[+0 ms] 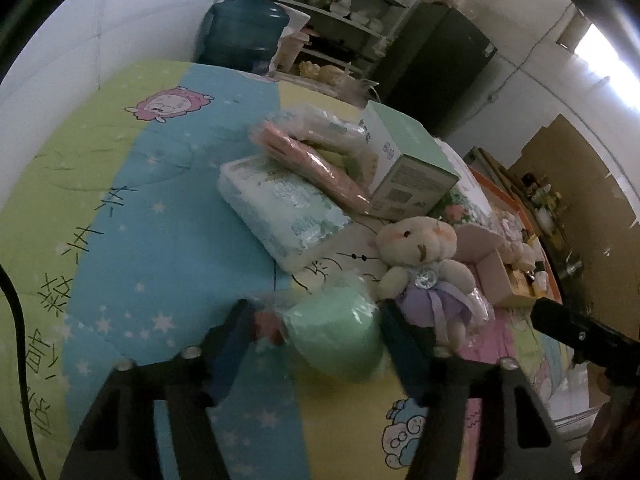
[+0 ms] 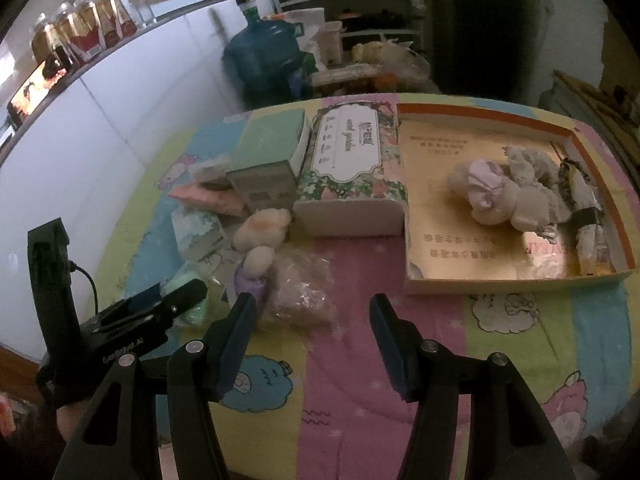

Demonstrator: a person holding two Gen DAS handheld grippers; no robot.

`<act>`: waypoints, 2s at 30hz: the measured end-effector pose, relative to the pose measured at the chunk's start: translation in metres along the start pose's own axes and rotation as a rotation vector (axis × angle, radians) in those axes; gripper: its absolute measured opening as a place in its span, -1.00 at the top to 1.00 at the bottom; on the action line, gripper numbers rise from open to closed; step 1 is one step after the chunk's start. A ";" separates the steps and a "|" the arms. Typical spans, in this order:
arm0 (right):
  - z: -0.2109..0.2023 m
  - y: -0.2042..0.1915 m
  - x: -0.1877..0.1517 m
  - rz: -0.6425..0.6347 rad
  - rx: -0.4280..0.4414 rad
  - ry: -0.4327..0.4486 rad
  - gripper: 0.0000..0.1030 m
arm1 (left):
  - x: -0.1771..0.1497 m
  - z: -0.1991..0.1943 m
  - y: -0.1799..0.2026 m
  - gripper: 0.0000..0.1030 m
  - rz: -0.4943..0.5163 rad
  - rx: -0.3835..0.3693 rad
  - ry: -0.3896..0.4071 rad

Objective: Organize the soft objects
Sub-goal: 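Move the left tool to the mint-green wrapped item while the right tool approaches the cream teddy bear, then close the left tool on the mint-green item while the right tool grasps the teddy bear, then lift and carry the mint-green item and teddy bear over the tray box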

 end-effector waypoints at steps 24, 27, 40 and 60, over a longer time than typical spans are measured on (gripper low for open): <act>0.076 -0.052 0.042 -0.132 0.067 -0.060 -0.17 | 0.018 -0.056 -0.024 0.07 -0.074 0.023 0.094; 0.086 -0.058 0.044 -0.163 0.038 -0.065 -0.17 | 0.019 -0.059 -0.028 0.07 -0.080 0.025 0.094; 0.102 -0.066 0.042 -0.221 -0.035 -0.058 0.14 | 0.022 -0.063 -0.035 0.07 -0.070 0.029 0.094; 0.016 -0.075 0.052 -0.135 0.064 0.100 0.14 | 0.034 -0.086 -0.001 0.07 0.042 -0.030 0.140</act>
Point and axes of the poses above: each gripper's, at about its wrist camera, not at the fingertips, and z roughly the way its jaws point, y to its right, x to its top, the point moved 3 cm from there along z, roughly the way its jaws point, and after that the axes turned 3 degrees about -z, right-handed, at the moved point
